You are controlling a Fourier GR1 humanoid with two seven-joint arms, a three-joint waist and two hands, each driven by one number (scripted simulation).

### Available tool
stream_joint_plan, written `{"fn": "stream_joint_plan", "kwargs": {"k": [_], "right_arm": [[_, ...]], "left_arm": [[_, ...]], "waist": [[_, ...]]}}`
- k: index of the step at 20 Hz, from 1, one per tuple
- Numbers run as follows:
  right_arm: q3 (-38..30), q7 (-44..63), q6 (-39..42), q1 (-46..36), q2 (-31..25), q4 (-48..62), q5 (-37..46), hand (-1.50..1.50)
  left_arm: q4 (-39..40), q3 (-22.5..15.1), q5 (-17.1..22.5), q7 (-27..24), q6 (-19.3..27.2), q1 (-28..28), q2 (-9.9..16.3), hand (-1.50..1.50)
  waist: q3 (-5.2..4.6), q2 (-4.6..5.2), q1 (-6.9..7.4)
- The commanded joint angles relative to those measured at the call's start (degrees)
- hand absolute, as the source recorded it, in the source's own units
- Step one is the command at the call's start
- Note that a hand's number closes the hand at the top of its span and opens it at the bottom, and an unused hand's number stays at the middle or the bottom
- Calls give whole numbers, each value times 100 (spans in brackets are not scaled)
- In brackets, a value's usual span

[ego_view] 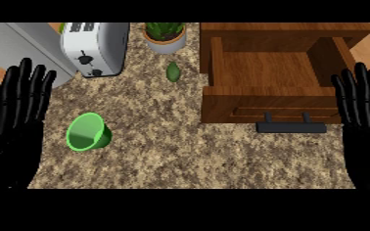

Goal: Pick up the cup, place it into the drawer and close the drawer

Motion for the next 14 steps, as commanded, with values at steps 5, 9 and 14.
{"fn": "stream_joint_plan", "kwargs": {"k": [5,9,14], "right_arm": [[86,-121,100,-285,0,-118,-29,-150],[348,215,728,19,-260,200,-386,-150],[125,404,682,-696,-268,748,-444,-150]], "left_arm": [[36,1060,1893,-420,-1542,414,860,-150],[978,1395,3046,384,-1504,461,740,-150],[1962,1602,3037,-95,-2013,306,811,-150]], "waist": [[-74,-38,-27],[-75,-15,-48],[-71,-21,-55]]}}
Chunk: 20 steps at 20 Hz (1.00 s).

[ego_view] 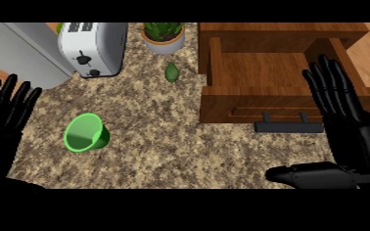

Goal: Pick up the cup, place it into the drawer and close the drawer

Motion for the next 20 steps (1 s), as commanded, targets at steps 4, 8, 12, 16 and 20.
{"fn": "stream_joint_plan", "kwargs": {"k": [4,8,12,16,20], "right_arm": [[-576,-3,450,-381,-349,415,-515,-150],[-220,197,184,-653,-102,376,-176,-150],[-186,-256,70,-1211,23,1163,140,-150],[-462,216,355,-713,-256,348,-294,-150],[-564,-153,419,-965,-253,922,-208,-150]], "left_arm": [[1373,466,-51,-389,-562,-235,267,-150],[2525,281,-668,-825,-467,-725,109,-150],[2816,344,-867,-944,-510,-808,214,-150],[3555,431,-1264,-1735,-680,-457,151,-150],[4526,489,-1531,-2149,-725,-873,321,-150]], "waist": [[1,-1,-35],[-2,4,-65],[1,4,-18],[-1,-6,-48],[1,-1,-36]]}}
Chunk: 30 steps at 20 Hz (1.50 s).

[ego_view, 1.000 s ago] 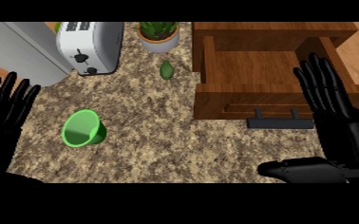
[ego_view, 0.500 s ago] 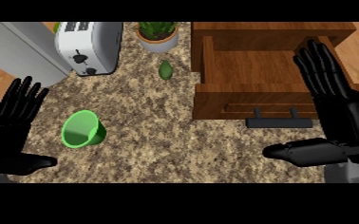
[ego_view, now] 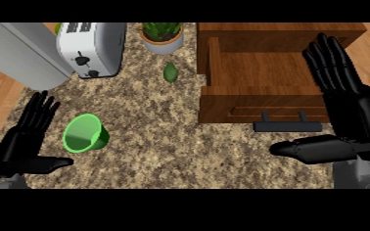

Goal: Pick up the cup, place it into the drawer and close the drawer

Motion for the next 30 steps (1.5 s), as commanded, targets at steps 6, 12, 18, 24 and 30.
{"fn": "stream_joint_plan", "kwargs": {"k": [6,12,18,24,30], "right_arm": [[-162,190,163,59,-112,-209,-179,-150],[-171,224,53,-448,-102,99,-76,-150],[-179,-210,143,-134,-35,225,-9,-150],[-433,85,292,-303,-255,248,-326,-150],[-267,424,-14,-851,-164,371,-81,-150]], "left_arm": [[2780,125,-816,-1847,-233,-673,345,-150],[4744,139,-1321,-2960,-42,-1693,589,-150],[5405,90,-1490,-3871,-47,-1688,627,-150],[5709,55,-1535,-4188,6,-1706,402,-150],[5880,51,-1619,-4253,364,-2131,274,-150]], "waist": [[-3,5,-38],[-11,22,-76],[-16,33,-96],[-16,36,-93],[-29,64,-127]]}}
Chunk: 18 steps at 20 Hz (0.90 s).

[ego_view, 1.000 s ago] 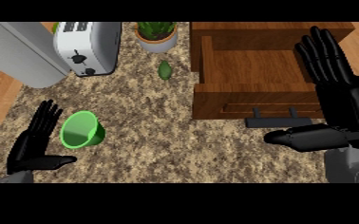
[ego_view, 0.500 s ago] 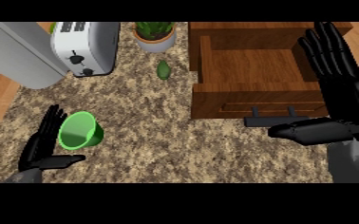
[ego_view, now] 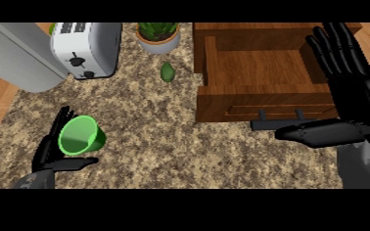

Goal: Pick up the cup, place it into the drawer and close the drawer

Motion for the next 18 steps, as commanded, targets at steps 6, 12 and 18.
{"fn": "stream_joint_plan", "kwargs": {"k": [6,12,18], "right_arm": [[143,-13,137,366,3,-318,20,-150],[87,271,-36,-91,23,-128,-17,-150],[-21,34,56,88,-69,-64,29,-150]], "left_arm": [[215,-102,-144,-912,-376,52,-210,-150],[171,-133,-54,-571,-1065,-291,-369,-150],[-302,-55,-42,-1289,-20,-316,-519,150]], "waist": [[-7,2,-65],[-7,1,-2],[-7,14,-34]]}}
